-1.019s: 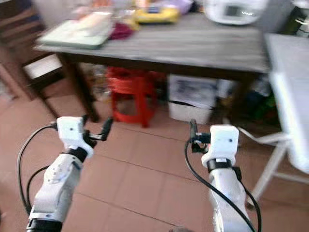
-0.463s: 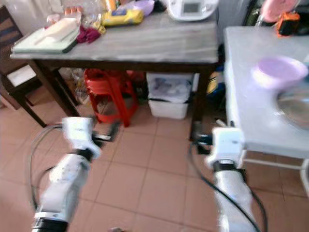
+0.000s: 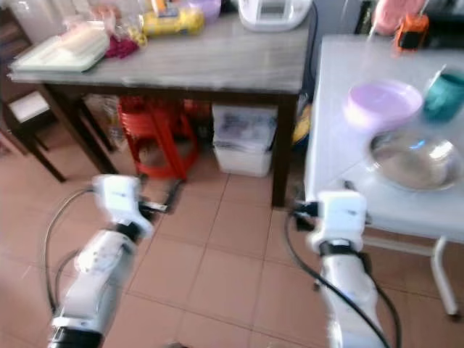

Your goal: Setting the table

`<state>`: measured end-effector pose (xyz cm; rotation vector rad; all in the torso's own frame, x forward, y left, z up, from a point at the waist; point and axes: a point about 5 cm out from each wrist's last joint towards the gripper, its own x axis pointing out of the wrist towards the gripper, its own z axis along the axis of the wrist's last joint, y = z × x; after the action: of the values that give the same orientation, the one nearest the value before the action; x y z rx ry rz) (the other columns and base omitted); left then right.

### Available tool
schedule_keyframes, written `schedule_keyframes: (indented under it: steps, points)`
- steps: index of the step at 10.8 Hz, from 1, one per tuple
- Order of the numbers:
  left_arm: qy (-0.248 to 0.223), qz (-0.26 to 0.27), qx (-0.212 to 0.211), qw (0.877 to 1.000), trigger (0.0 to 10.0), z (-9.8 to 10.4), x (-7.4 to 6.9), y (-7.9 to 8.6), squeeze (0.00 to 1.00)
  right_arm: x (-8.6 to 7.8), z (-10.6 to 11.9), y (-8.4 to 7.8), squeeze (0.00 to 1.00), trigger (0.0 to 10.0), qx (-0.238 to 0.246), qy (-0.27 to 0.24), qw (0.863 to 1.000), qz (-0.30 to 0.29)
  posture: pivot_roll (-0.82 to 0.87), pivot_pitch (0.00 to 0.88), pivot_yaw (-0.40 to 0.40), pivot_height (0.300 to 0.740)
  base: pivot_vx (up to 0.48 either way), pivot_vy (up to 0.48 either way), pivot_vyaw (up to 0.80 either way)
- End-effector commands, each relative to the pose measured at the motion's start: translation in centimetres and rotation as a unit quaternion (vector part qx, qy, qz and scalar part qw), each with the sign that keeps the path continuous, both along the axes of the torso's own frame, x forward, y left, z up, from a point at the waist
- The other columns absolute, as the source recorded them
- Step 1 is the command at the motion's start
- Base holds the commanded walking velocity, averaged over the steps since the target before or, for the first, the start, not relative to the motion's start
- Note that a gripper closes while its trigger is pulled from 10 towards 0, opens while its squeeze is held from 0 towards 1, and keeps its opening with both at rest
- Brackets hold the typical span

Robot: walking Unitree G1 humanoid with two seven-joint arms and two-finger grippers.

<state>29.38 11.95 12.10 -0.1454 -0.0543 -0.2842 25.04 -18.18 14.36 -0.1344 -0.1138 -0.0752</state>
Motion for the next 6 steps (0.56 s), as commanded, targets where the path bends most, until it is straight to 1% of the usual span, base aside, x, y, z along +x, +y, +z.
schedule_keyframes:
  steps: [1, 4, 6]
  points:
    - [-0.001, 0.018, 0.015, 1.0, 10.0, -0.07, -0.02, 1.29, 0.0, 0.06, 0.09, 0.84, 0.0, 10.0, 0.008, -0.004, 1.0, 0.012, -0.1, 0.11, 0.109, 0.74, 0.0, -0.311, 0.0]
    - [-0.001, 0.014, 0.019, 1.0, 10.0, -0.06, -0.09, 1.3, 0.0, 0.2, 0.35, 1.1, 0.0, 10.0, 0.008, -0.01, 1.0, 0.015, -0.09, 0.114, 0.111, 0.74, 0.0, -0.312, 0.0]
    - [0.0, 0.012, 0.02, 1.0, 10.0, -0.1, -0.14, 1.28, 0.0, 0.3, 0.29, 0.94, 0.0, 10.0, 0.006, -0.01, 1.0, 0.015, -0.09, 0.114, 0.112, 0.74, 0.0, -0.313, 0.0]
